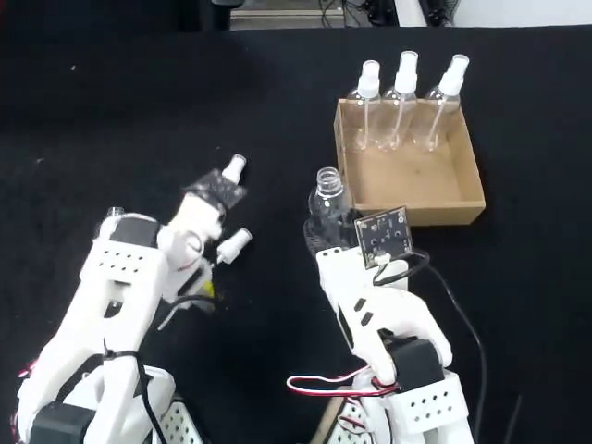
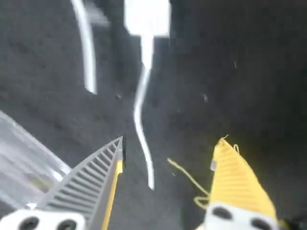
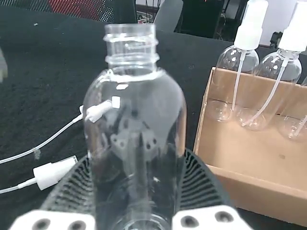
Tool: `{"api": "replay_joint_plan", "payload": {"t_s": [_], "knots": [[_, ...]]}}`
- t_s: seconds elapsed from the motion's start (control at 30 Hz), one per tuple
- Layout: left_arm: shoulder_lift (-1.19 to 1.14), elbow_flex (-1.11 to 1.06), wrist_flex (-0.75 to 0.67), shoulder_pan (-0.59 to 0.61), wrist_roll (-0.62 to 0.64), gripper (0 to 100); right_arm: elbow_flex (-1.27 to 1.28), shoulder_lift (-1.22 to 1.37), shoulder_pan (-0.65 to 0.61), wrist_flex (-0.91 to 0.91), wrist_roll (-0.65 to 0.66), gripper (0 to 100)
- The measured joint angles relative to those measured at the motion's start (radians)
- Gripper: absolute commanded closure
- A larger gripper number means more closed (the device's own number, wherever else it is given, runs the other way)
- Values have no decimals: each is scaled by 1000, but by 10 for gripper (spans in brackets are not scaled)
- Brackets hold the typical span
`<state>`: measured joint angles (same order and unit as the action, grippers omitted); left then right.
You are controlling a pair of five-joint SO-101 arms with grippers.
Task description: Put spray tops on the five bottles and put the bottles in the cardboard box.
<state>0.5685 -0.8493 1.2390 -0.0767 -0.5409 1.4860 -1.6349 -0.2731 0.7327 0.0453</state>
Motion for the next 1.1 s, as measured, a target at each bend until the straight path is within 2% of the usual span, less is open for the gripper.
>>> {"api": "replay_joint_plan", "payload": {"t_s": [0.17, 0.27, 0.43, 0.83, 0.97, 1.1], "knots": [[0, 46, -110, -98, 118, 736, 0, 0, 3, 0, 0, 987], [0, 32, -227, -170, 130, 736, 0, 0, 3, 0, 0, 987], [-32, 6, -385, -186, 140, 735, 0, 0, 3, 0, 0, 987], [-440, 193, -394, -173, 140, 736, 0, 0, 3, 0, 0, 987], [-502, 235, -391, -149, 140, 736, 0, 0, 3, 0, 0, 987], [-522, 235, -390, -129, 89, 736, 0, 0, 3, 0, 0, 987]]}}
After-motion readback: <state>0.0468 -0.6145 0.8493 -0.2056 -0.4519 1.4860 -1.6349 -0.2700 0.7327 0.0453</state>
